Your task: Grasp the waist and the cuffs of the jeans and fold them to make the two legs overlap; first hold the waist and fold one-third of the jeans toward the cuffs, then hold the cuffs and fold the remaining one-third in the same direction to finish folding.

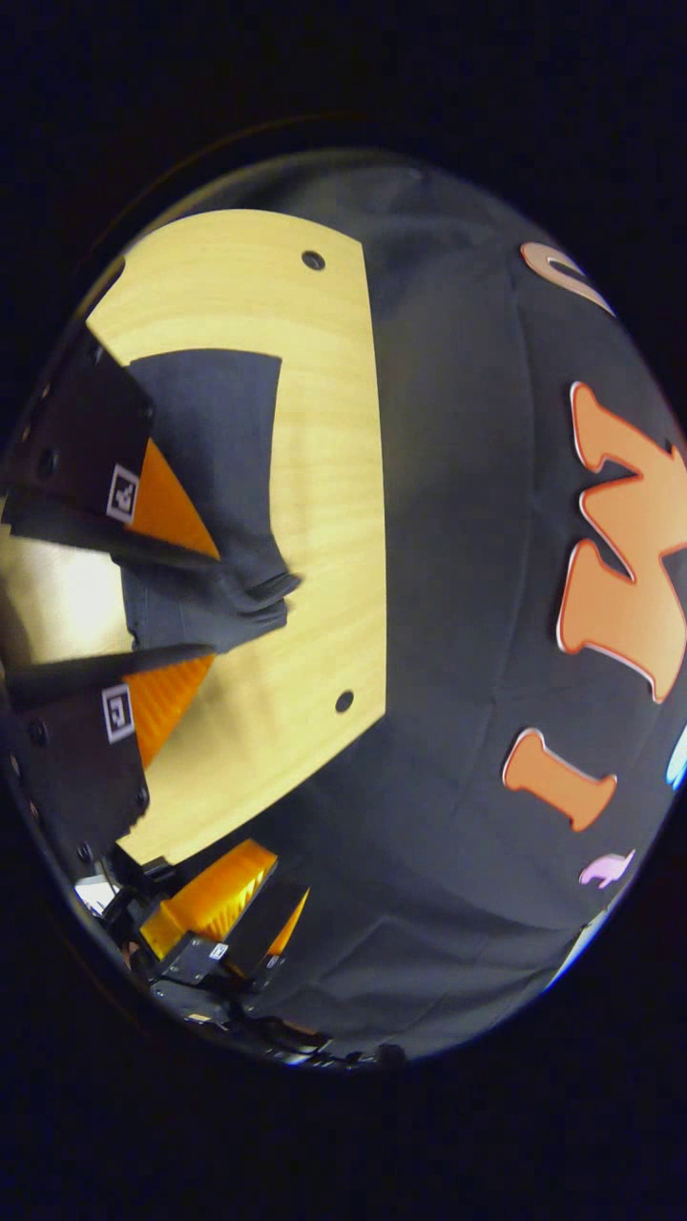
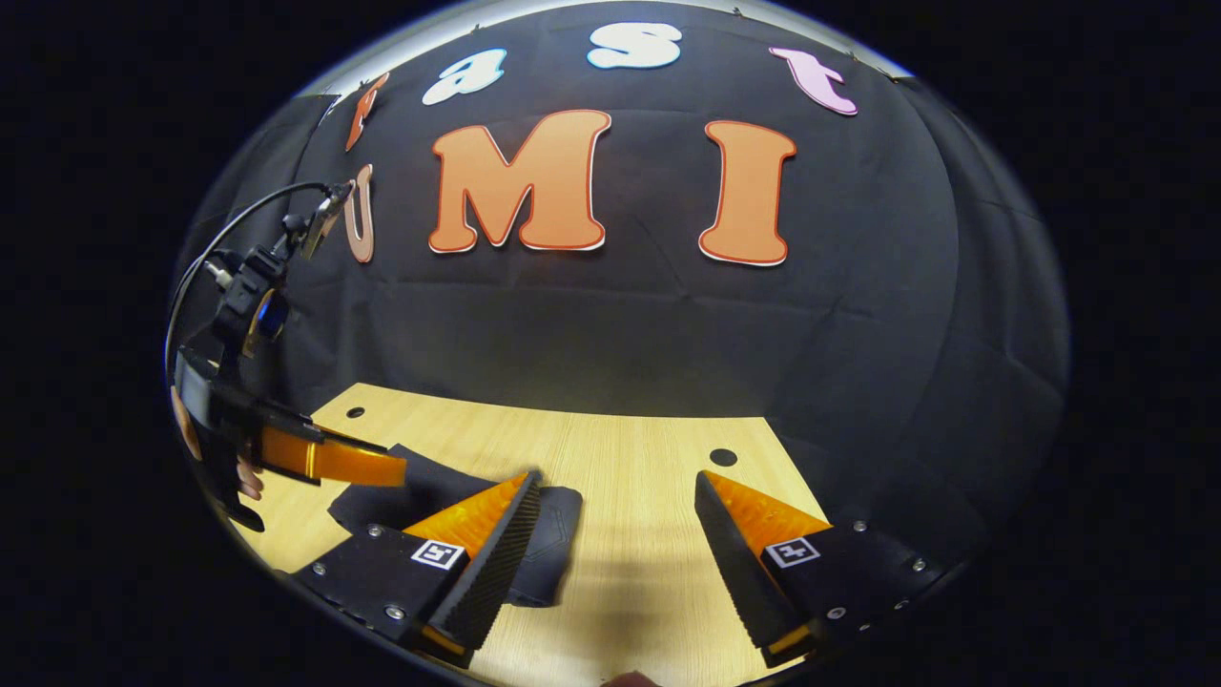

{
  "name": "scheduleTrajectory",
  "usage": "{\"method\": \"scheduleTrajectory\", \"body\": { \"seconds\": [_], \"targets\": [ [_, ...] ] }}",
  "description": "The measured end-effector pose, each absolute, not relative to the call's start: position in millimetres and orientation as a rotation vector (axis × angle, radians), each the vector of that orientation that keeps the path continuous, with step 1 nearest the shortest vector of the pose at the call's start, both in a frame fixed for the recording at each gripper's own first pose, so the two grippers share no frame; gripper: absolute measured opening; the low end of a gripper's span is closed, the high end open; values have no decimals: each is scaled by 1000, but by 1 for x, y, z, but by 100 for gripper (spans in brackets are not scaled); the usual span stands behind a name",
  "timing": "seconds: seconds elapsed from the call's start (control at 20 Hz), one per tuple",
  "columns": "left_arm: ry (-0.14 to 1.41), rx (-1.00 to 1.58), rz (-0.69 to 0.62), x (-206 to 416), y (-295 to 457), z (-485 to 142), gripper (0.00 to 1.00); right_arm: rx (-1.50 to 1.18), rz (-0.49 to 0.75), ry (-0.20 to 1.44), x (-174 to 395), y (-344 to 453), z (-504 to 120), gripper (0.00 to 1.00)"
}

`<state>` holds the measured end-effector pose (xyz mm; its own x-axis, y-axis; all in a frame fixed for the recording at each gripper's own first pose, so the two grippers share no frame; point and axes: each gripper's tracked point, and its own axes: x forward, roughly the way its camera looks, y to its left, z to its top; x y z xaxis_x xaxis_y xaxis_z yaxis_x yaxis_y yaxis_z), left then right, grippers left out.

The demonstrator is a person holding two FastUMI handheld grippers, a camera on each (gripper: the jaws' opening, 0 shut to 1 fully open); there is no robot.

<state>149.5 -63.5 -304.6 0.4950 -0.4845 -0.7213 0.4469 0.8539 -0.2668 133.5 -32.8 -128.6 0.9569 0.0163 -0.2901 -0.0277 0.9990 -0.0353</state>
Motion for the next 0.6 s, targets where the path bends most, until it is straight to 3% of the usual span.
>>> {"method": "scheduleTrajectory", "body": {
  "seconds": [0.05, 0.15, 0.2, 0.25, 0.35, 0.6],
  "targets": [
    [866, -27, -557, 150, -61, -302, 59, -42, 25, 285, 134, -30, -126, 99],
    [820, -16, -526, 154, -50, -293, 59, -55, 29, 261, 135, -25, -118, 99],
    [783, -21, -509, 156, -45, -284, 67, -57, 31, 249, 136, -22, -113, 99],
    [737, -22, -485, 160, -39, -277, 81, -57, 33, 239, 136, -19, -110, 99],
    [643, -9, -447, 162, -24, -254, 96, -55, 36, 211, 137, -12, -101, 98],
    [392, -9, -336, 162, 19, -186, 95, -53, 48, 124, 139, 11, -76, 100]
  ]
}}
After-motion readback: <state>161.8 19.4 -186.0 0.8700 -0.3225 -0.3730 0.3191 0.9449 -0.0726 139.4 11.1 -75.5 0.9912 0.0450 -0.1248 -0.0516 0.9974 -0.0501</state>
